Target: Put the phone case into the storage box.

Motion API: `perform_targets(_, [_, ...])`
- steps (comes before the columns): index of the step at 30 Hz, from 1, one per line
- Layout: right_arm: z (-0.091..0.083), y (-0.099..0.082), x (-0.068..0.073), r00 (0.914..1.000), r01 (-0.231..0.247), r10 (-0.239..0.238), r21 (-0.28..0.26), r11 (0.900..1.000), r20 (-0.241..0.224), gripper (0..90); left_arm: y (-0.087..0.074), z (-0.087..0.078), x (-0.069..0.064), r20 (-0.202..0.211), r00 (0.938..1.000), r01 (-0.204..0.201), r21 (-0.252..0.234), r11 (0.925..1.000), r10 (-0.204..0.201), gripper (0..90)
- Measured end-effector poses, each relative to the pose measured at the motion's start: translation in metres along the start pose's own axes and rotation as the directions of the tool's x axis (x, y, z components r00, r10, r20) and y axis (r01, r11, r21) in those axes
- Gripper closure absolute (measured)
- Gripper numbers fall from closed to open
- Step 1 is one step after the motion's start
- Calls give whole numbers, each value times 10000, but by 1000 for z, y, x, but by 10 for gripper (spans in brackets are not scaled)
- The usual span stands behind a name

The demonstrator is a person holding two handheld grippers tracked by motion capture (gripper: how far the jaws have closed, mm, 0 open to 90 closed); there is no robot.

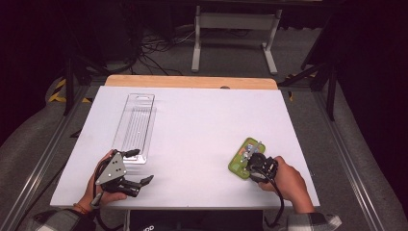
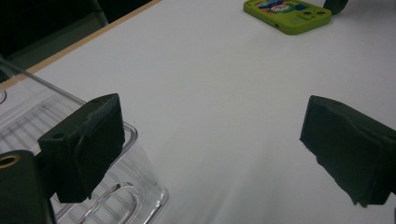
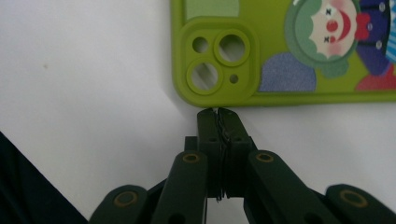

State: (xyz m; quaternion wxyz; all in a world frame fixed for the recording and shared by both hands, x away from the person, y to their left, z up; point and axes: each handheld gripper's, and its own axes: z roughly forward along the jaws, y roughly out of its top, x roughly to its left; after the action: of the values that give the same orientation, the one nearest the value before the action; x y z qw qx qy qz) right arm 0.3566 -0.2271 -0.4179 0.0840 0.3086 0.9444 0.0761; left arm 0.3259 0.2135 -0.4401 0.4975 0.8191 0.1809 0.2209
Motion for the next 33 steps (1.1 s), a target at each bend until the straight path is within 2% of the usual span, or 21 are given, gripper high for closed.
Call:
perform_targets(10, [7,23,5,9992,323,-317,-229,9992,239,885,0,1,0,-85,10000,11,75,10000,-10,70])
perform_targets(19, [13,43,5,9984,406,-380,-637,9971,416,887,-1,2,0,58,10000,-39,155,9999,38,70])
perform_targets(25, [16,51,5,9976,422,-373,-822,9957,591,885,-1,3,-1,89,9999,59,166,9998,-60,69])
perform_targets(29, [17,55,3,9976,516,-462,-1061,9930,524,878,-1,2,0,132,9999,-29,127,9999,27,67])
perform_targets(33, [18,56,2,9973,541,-474,-1266,9905,552,864,-1,2,0,223,9997,74,76,9999,-75,65])
